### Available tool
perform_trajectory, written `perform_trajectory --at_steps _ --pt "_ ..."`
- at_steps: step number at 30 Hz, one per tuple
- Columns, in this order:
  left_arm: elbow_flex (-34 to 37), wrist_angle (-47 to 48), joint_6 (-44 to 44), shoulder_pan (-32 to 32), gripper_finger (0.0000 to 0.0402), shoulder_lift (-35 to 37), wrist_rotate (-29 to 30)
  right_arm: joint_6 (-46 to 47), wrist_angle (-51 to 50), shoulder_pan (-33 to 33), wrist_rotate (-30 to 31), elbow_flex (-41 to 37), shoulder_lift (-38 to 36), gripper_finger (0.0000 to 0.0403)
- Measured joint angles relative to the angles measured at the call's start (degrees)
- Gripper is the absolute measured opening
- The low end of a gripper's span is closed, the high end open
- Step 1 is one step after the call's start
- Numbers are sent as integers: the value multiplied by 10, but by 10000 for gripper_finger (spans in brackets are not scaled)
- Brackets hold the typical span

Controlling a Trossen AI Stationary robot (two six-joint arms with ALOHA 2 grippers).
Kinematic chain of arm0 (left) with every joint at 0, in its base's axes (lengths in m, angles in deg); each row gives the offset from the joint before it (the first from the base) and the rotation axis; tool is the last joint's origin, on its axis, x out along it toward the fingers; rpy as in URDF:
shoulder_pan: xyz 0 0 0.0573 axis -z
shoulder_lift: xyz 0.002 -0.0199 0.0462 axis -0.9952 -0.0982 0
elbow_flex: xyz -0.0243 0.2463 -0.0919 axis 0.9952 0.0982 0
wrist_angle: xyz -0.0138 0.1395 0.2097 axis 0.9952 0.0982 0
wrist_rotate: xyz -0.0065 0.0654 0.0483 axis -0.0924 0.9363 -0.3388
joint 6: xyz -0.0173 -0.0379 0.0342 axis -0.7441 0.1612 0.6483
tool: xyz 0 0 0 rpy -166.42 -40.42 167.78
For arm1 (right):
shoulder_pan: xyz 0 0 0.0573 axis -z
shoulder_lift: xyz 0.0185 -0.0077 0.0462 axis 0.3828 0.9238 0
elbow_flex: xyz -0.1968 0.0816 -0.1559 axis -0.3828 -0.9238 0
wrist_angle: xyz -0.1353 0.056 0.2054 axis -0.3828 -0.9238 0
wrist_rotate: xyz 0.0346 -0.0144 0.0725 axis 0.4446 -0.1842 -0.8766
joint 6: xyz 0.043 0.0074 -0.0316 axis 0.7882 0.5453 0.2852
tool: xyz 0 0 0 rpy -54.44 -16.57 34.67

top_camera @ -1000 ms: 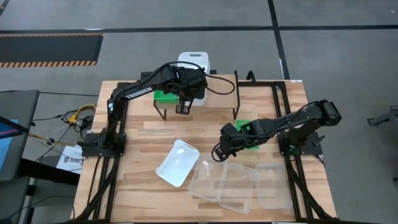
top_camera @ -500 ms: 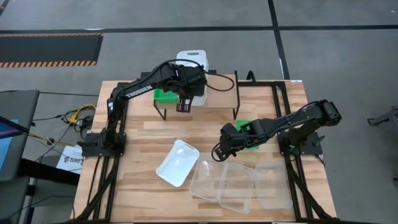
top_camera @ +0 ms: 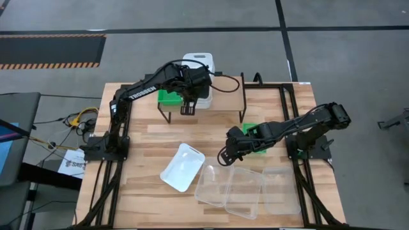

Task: Stack baskets on shelf by color
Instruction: Stack the bottom white bin on top of the white bin on the shelf

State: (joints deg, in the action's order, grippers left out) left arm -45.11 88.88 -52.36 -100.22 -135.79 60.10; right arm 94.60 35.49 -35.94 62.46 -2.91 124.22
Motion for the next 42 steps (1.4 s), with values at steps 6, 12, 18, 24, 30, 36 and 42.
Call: perform_trajectory --at_steps 6,12,18,24,30,36,42 --pt "0 -1 2 -2 0 0 2 4 0 1 0 0 0 201" --pt "0 10 -5 -4 0 -13 -2 4 1 1 0 0 0 201" --pt "0 1 -11 -4 0 -18 -3 6 2 1 0 0 0 201" --pt "0 6 -12 -5 0 -18 60 6 2 1 0 0 0 201" --pt "-1 9 -17 -3 0 -18 118 4 2 1 0 0 0 201" --pt "-2 9 -13 0 0 -19 159 0 2 1 0 0 0 201" --pt "-2 11 3 12 0 -19 182 -4 2 1 0 0 0 201"
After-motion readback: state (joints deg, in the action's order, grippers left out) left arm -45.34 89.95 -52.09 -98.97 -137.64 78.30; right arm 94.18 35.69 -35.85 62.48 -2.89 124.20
